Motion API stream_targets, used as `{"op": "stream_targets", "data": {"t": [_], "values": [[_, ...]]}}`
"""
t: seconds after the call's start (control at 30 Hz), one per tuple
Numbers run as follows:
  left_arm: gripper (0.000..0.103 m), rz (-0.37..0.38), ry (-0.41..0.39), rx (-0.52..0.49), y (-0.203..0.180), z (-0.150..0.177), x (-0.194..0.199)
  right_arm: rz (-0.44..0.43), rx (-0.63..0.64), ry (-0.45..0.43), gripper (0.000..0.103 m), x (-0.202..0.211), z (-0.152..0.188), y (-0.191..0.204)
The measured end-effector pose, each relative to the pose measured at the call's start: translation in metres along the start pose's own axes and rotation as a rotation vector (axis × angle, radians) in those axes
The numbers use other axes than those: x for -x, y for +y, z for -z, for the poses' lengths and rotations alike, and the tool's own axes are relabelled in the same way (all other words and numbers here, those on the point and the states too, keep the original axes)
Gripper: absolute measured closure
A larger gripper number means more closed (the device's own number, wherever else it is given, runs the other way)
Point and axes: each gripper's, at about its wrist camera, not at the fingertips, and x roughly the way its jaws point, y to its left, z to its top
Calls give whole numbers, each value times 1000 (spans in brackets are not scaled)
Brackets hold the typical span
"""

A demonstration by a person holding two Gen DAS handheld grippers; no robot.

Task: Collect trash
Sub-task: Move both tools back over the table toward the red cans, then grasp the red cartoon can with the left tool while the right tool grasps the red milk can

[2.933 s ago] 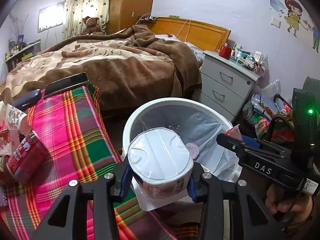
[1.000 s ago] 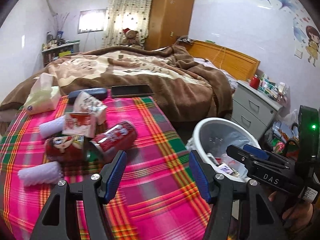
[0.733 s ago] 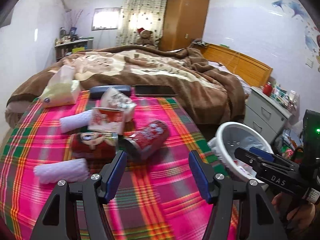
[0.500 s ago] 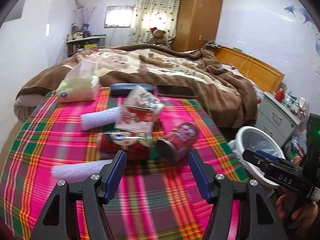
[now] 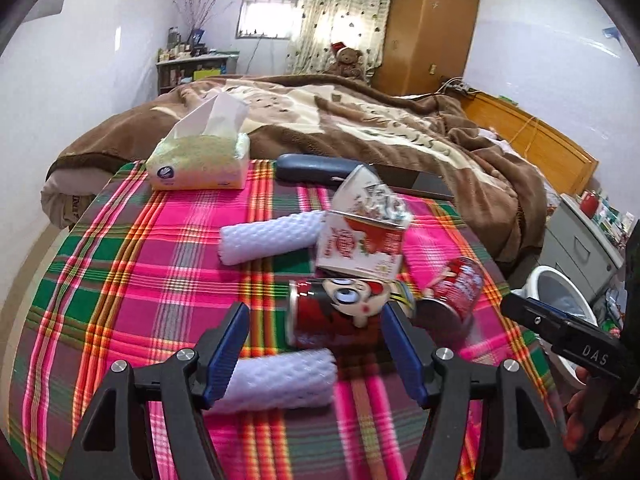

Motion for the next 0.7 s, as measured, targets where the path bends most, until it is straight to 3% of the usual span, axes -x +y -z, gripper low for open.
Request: {"op": "stream_targets", "data": {"t": [0.2,0.4,0.57,0.7], "values": [[35,25,16,27,14,-8,-15,-6,-44,34,40,-21,-10,6],[35,56,51,39,22,-11,-28,-14,-92,65,33,-37,-15,10],[35,89,69,25,18,-7,-33,6,-57,75,32,-42,-18,13],[35,148,85,22,13,-4,-33,91,13,75,32,-40,-19,16]]}}
